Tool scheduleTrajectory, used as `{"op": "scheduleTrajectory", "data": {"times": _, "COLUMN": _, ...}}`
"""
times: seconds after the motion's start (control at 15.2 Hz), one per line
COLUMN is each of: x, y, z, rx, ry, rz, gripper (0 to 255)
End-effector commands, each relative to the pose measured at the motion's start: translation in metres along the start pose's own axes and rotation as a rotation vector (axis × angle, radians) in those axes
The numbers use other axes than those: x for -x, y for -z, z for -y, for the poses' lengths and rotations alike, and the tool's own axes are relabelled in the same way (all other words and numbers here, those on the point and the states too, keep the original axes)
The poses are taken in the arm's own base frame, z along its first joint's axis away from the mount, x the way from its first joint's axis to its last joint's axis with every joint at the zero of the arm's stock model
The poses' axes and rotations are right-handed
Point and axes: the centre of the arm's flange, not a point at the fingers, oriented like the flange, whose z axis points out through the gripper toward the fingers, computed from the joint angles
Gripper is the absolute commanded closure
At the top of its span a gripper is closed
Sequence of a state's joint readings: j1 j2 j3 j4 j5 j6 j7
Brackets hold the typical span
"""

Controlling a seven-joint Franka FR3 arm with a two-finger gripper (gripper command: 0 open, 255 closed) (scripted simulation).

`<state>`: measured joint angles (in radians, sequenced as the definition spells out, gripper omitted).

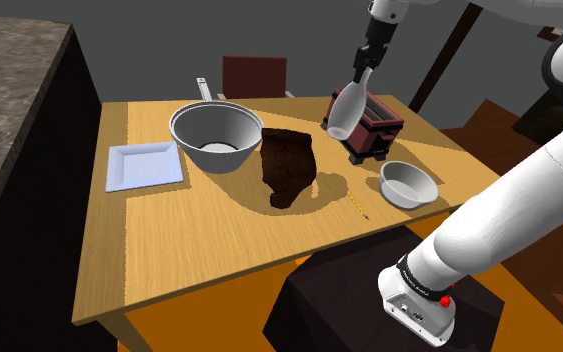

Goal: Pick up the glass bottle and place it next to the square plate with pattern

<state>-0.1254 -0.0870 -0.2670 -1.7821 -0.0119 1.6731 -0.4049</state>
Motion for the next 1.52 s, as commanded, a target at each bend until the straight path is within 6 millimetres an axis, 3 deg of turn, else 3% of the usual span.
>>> {"op": "scheduleTrajectory", "data": {"times": 0.0, "x": -0.001, "y": 0.011, "z": 0.0, "rx": 0.0, "ry": 0.0, "rz": 0.0, "gripper": 255}}
{"op": "scheduleTrajectory", "data": {"times": 1.45, "x": 0.002, "y": 0.127, "z": 0.003, "rx": 0.0, "ry": 0.0, "rz": 0.0, "gripper": 255}}
